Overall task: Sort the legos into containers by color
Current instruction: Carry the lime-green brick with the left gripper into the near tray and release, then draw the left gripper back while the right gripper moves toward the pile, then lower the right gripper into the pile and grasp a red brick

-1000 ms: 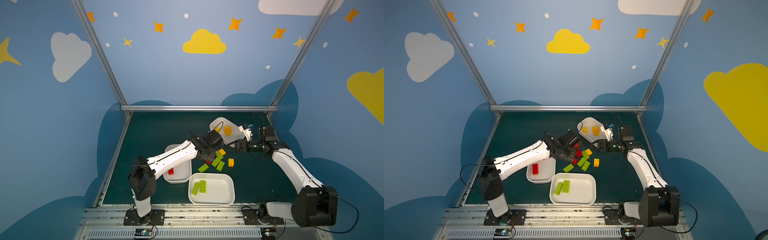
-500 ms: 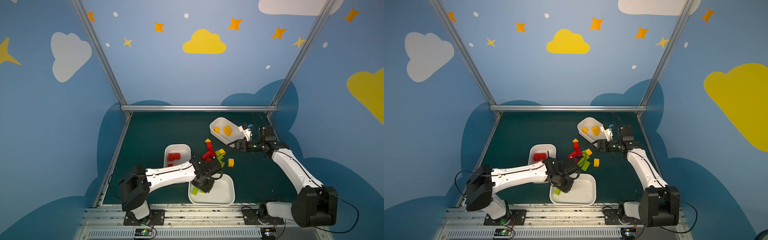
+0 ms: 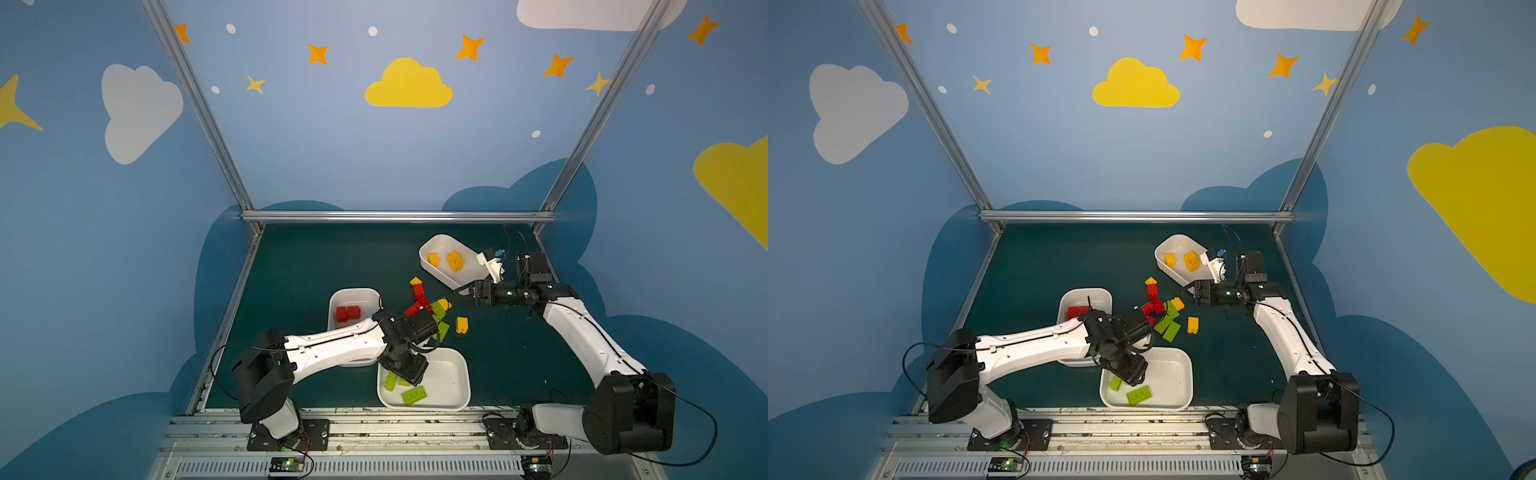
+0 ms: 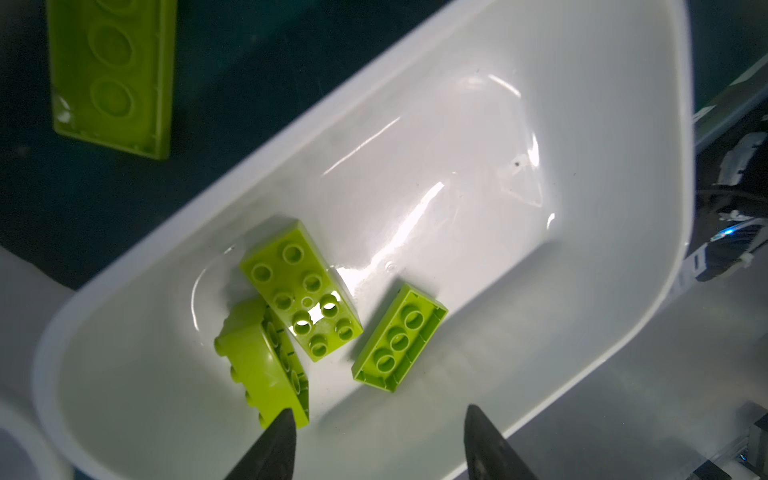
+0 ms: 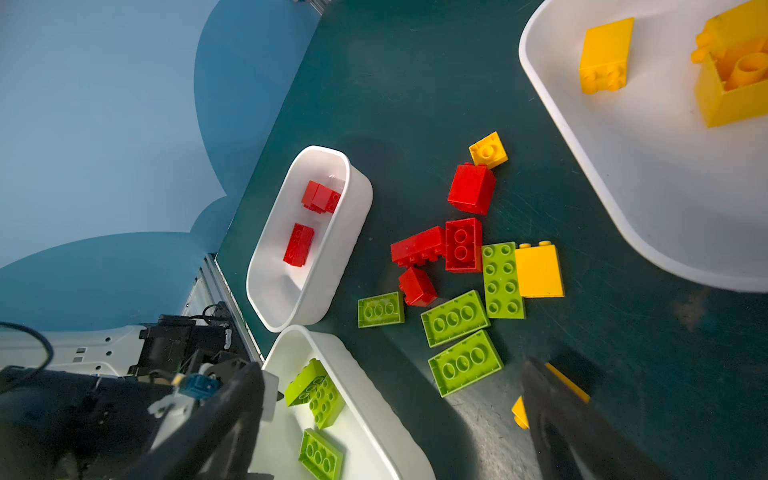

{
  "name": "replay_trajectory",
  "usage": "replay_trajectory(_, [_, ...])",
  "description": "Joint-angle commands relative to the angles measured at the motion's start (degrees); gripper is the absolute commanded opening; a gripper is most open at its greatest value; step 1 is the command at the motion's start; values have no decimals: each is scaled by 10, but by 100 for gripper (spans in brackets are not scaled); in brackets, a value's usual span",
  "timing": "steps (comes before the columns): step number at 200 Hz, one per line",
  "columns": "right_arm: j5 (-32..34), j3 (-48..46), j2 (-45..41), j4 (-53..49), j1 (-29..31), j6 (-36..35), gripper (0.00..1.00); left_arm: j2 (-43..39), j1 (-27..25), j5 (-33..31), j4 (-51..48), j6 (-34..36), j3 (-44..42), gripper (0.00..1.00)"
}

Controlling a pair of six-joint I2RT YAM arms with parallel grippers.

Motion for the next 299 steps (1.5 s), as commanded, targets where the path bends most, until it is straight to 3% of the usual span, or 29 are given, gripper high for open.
replay_trajectory(1, [2, 3, -7, -3, 1, -7, 94, -17, 28, 14, -27, 32, 36, 65])
replay_trajectory(51, [3, 14, -6, -3, 2, -4, 95, 21, 87, 3, -15, 65, 117, 72])
replay_trajectory(69, [2, 18, -4, -5, 3, -1, 94, 29, 112, 14, -3, 80, 138, 79])
replay_trajectory(98, [20, 25, 2, -10, 16, 13, 94, 21, 157, 32, 26, 114, 141, 99])
replay_trajectory(150, [92, 38, 29, 9, 78, 67, 94, -50, 277, 138, 101, 181, 58, 99])
replay_trajectory(183, [181, 74, 72, -8, 129, 101, 92, -93, 376, 218, 136, 225, 6, 99])
replay_trajectory(219, [267, 116, 113, -15, 184, 105, 91, -136, 464, 271, 205, 226, -53, 99])
replay_trajectory(259, [360, 177, 187, -35, 227, 125, 86, -157, 530, 325, 240, 213, -86, 100])
replay_trajectory(299, [413, 260, 283, -86, 255, 151, 82, -164, 562, 351, 263, 204, -108, 100])
